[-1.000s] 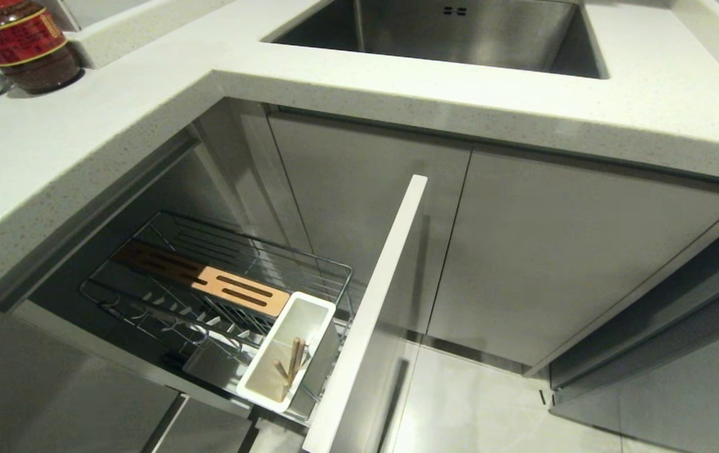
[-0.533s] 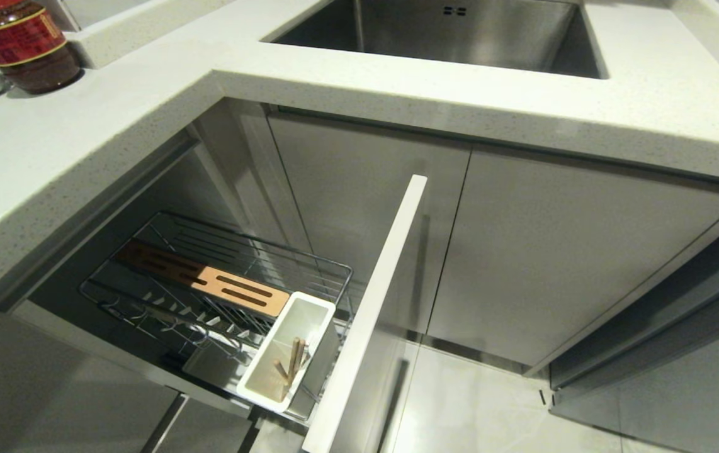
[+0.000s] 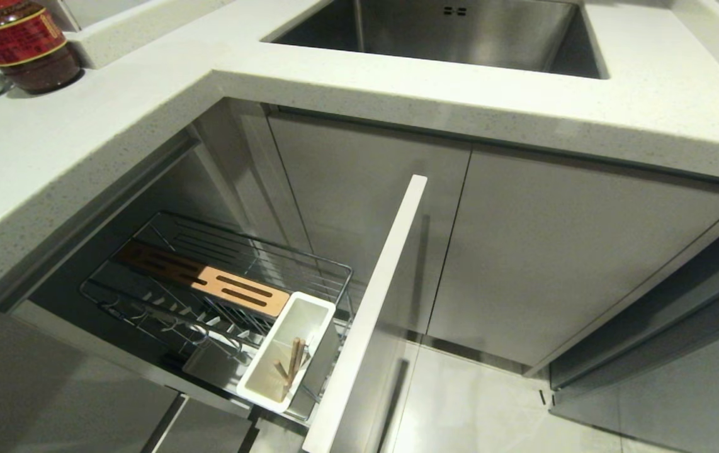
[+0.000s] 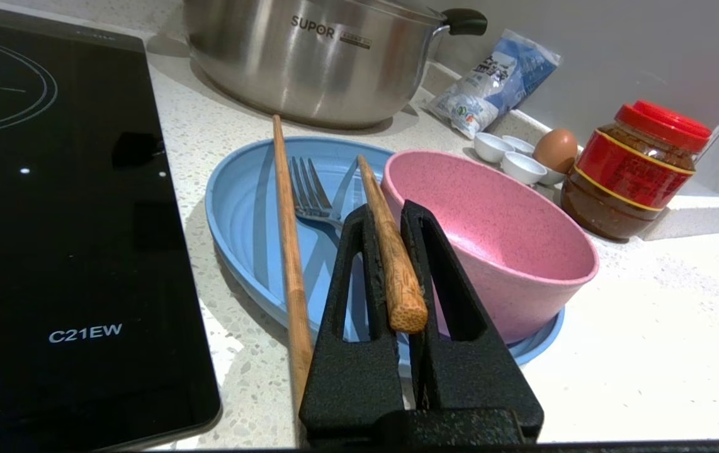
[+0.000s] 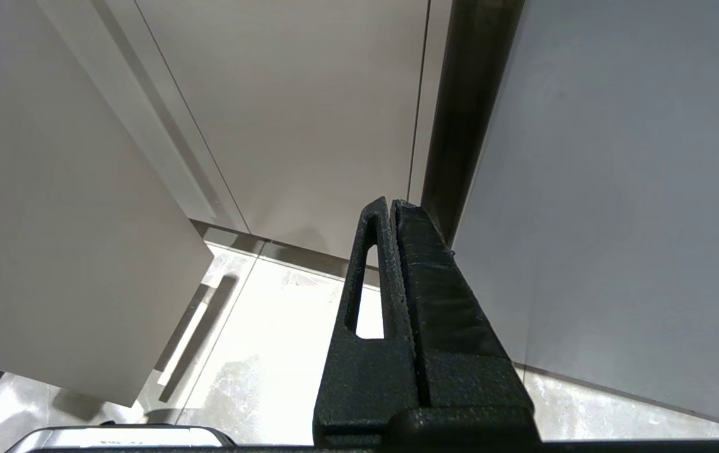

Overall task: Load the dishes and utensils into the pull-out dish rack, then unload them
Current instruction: Take the chopsticks out of the cupboard

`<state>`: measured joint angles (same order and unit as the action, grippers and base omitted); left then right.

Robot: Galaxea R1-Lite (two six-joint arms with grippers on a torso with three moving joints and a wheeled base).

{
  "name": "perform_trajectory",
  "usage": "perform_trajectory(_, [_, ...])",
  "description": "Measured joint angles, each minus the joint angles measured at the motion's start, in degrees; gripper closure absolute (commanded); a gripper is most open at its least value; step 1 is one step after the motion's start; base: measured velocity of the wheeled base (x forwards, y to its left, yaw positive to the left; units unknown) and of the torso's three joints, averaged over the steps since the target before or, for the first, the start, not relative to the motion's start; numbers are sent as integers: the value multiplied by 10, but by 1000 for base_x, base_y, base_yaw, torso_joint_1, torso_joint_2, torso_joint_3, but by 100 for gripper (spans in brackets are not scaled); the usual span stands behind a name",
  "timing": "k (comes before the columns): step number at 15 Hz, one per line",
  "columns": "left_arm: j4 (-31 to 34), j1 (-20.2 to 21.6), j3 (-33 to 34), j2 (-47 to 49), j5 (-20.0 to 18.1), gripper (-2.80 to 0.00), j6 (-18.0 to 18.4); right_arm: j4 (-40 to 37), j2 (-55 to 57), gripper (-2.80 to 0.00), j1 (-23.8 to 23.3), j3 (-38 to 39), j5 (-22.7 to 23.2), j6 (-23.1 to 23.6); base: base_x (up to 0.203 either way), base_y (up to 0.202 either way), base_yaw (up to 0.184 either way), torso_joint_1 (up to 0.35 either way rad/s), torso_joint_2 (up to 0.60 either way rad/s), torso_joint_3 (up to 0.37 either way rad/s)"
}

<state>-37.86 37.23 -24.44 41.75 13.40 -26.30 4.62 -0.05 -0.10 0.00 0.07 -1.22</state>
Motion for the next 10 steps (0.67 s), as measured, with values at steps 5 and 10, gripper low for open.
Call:
perform_trajectory(5, [0,0,-3,5,-1,-280,0,0,0,0,0,0,0,0,0,0,0,0,0,0])
perform_trajectory(10, [-13,0,-5,0,0,-280,1,0,0,0,0,0,0,0,0,0,0,0,0,0])
